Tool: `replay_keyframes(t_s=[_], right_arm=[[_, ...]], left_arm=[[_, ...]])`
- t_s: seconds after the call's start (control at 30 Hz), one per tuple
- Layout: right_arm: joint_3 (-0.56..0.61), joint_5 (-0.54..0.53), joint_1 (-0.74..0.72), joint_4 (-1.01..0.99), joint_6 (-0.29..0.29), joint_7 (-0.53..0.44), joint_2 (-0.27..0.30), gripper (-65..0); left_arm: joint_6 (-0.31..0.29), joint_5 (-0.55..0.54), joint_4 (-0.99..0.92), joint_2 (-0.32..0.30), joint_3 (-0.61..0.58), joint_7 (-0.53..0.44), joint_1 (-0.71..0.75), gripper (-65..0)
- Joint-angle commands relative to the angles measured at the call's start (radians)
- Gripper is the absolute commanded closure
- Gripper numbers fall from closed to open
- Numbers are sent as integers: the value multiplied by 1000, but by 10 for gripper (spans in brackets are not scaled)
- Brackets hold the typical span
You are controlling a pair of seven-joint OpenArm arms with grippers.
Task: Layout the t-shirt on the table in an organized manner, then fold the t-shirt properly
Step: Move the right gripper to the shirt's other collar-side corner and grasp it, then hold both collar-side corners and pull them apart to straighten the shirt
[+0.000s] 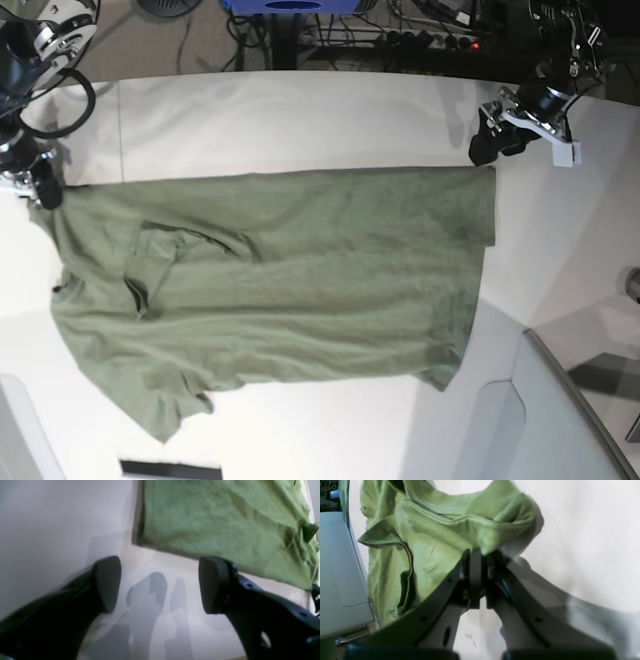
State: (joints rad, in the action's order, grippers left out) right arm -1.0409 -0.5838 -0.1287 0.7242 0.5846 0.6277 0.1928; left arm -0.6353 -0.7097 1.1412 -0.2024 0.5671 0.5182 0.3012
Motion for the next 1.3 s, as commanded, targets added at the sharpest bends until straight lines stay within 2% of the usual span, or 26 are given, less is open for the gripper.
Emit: replay_keyframes(t_s=[0.0, 0.2, 0.57, 0.87, 0.97, 1.13, 1.27], right_arm=[[0, -9, -9, 10, 7, -2, 17, -20], [0, -9, -9, 10, 7, -1, 17, -20], [0, -9, -9, 10, 7, -1, 17, -20], [0, -9, -9, 10, 7, -1, 17, -20], [0, -9, -9, 10, 7, -1, 17, -20], [0, -9, -9, 10, 7, -1, 17, -20], [1, -9, -7, 18, 7, -1, 18, -20]], left_arm=[[19, 26, -25, -4, 1, 30, -6, -481], [19, 26, -128, -2, -5, 30, -70, -479], [19, 34, -140, 36, -9, 27, -118, -467], [22, 34, -140, 37, -9, 26, -122, -151], [22, 34, -140, 37, -9, 26, -135, 0], [21, 35, -238, 24, -9, 26, -196, 0], [19, 35, -218, 2, -8, 26, -201, 0]])
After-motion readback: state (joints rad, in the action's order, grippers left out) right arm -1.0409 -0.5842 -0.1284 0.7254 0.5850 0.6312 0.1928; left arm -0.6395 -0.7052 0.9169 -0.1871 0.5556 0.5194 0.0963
